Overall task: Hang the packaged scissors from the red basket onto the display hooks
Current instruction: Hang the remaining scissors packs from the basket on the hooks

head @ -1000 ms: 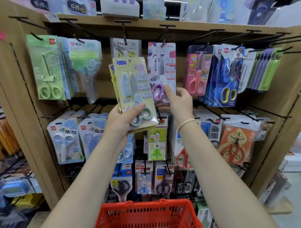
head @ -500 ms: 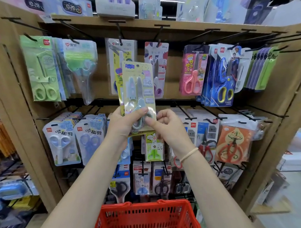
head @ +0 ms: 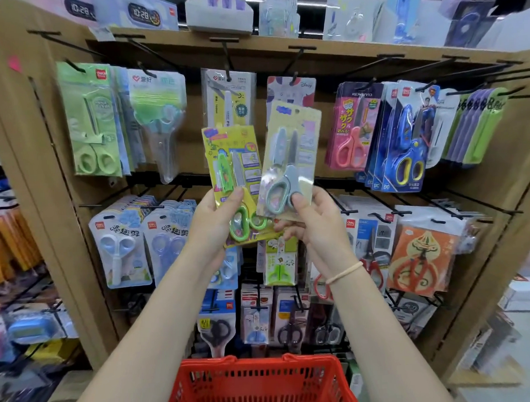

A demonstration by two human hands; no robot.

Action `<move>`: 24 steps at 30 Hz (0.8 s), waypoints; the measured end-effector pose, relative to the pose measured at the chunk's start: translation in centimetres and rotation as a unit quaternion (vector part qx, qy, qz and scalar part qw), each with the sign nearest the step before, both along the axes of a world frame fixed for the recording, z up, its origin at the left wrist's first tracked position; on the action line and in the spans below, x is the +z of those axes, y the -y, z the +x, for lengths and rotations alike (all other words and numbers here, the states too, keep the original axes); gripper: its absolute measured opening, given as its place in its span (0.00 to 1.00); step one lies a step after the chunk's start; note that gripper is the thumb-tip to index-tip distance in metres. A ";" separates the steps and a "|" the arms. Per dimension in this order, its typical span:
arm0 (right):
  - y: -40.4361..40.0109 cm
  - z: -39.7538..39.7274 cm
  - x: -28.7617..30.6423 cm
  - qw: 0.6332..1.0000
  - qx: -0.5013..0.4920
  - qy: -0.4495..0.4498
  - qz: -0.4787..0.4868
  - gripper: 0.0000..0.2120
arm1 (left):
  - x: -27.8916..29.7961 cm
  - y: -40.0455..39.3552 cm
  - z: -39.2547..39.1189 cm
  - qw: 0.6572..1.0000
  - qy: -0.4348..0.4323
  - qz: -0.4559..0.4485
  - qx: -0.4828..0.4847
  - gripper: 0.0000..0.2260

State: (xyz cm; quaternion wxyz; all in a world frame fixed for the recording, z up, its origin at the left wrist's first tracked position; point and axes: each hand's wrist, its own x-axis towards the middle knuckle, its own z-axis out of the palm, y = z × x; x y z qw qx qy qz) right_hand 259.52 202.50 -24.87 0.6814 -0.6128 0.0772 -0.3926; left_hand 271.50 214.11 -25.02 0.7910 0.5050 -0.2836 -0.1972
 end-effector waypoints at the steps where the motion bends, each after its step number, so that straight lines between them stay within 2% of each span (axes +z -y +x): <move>1: 0.1 0.1 0.4 1.000 -0.013 0.007 -0.007 0.05 | -0.1 -0.1 0.1 1.000 -0.002 0.000 0.008 0.07; 7: 1.5 1.5 3.3 0.995 -0.084 0.020 -0.057 0.02 | 0.1 -0.7 0.6 0.999 -0.010 -0.019 0.032 0.06; 15: 1.7 1.4 2.3 0.992 -0.111 0.015 -0.065 0.04 | -0.1 -0.7 0.5 0.999 -0.007 -0.026 0.040 0.06; 24: 2.2 1.6 4.3 0.989 -0.126 0.002 -0.083 0.06 | 0.5 -0.6 -0.2 0.999 0.004 -0.030 0.037 0.08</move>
